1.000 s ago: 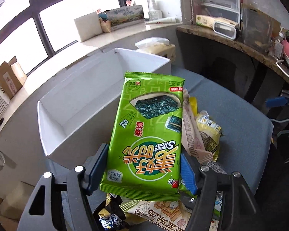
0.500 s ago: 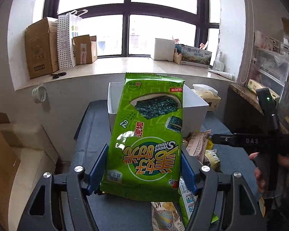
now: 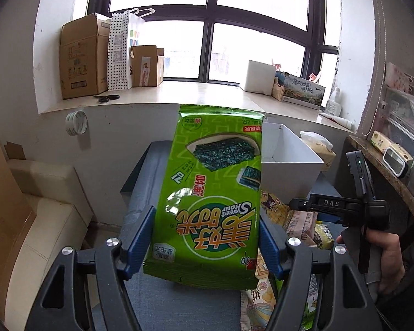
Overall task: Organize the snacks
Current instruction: 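Lift the seaweed packet with the left tool while the right tool grasps the pink-white stick packet, then lower both held packets into the white box and open both tools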
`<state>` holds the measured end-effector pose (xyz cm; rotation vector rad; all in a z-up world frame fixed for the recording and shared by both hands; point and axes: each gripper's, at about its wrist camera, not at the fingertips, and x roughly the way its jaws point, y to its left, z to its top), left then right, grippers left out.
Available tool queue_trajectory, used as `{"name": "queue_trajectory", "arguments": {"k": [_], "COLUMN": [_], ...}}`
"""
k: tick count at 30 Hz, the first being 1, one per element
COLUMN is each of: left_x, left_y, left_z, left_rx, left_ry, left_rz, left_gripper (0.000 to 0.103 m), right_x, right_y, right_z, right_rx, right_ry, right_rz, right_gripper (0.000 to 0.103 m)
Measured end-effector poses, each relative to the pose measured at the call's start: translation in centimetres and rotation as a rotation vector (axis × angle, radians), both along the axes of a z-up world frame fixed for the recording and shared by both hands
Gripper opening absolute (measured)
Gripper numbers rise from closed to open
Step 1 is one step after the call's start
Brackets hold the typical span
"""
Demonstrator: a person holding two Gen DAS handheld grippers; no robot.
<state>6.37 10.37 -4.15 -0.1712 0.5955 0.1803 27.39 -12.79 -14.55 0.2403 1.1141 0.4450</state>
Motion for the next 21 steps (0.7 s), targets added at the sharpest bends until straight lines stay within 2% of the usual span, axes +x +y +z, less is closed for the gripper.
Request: {"name": "queue_trajectory", "arguments": {"k": [1, 2, 5, 8, 11, 15, 17, 21], "left_x": [0.1, 0.1, 0.5, 0.6, 0.6, 0.8, 1.0, 1.4], "left_y": [0.0, -0.1, -0.4, -0.7, -0.7, -0.8, -1.0, -1.5], "left_z": [-0.1, -0.1, -0.3, -0.3, -0.2, -0.2, 0.0, 0.5], "left_rx": [0.000, -0.002, -0.003, 0.009, 0.008, 0.001, 0.004, 0.012], "left_ry": [0.000, 0.002, 0.008, 0.009, 0.002, -0.003, -0.007, -0.023], "left_rz": [-0.001, -0.004, -0.016, -0.024, -0.028, -0.034, -0.037, -0.056], "left_gripper": [0.074, 0.074, 0.074, 0.074, 0.074, 0.074, 0.074, 0.074], "right_x": [0.2, 0.4, 0.7, 0.2, -0.3, -1.5, -1.9, -3.2], "right_y": [-0.1, -0.2, -0.4, -0.2, -0.4, -0.4, -0.6, -0.3], "right_z": [-0.2, -0.6, -1.1, -0.2, 1.0, 2.9, 3.7, 6.2], "right_rx": [0.000, -0.005, 0.038, 0.013, 0.016, -0.022, -0.009, -0.075], "right_ry": [0.013, 0.032, 0.066, 0.014, -0.011, -0.078, -0.106, -0.212], "right_rz": [-0.004, -0.011, -0.016, -0.018, -0.019, 0.004, 0.016, 0.037], "right_gripper": [0.086, 0.064, 0.047, 0.036, 0.026, 0.025, 0.025, 0.025]}}
